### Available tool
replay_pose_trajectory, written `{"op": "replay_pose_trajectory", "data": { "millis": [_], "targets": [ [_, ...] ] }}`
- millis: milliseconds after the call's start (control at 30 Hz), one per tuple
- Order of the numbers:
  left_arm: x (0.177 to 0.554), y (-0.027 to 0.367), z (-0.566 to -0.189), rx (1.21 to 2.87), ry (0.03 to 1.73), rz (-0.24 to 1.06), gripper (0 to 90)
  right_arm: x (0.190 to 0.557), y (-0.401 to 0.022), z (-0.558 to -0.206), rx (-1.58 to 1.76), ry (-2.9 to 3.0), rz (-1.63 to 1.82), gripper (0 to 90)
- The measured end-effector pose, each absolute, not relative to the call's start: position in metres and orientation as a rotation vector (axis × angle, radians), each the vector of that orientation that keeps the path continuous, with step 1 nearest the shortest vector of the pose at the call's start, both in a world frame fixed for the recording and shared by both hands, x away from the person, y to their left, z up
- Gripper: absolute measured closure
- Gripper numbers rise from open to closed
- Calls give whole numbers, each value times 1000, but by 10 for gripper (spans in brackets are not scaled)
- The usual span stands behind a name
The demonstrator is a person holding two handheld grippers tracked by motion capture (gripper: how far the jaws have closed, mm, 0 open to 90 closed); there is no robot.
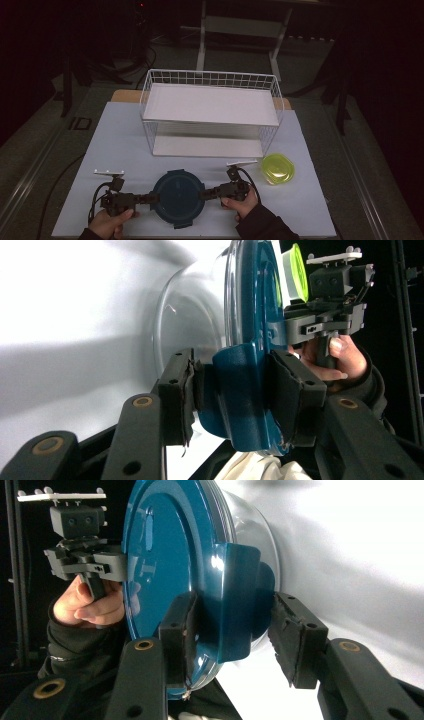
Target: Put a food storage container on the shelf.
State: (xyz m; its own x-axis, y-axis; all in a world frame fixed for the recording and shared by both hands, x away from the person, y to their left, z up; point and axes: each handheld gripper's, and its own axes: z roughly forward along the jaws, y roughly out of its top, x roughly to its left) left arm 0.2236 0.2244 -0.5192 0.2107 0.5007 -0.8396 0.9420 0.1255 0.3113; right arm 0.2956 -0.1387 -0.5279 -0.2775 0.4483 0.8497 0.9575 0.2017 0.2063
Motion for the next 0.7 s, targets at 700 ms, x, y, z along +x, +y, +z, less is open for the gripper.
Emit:
{"op": "replay_pose_trajectory", "data": {
  "millis": [700],
  "targets": [
    [224,219,-489,1527,1376,-486,559,292,-143,-497,-1289,-1913,-1088,555]
  ]
}}
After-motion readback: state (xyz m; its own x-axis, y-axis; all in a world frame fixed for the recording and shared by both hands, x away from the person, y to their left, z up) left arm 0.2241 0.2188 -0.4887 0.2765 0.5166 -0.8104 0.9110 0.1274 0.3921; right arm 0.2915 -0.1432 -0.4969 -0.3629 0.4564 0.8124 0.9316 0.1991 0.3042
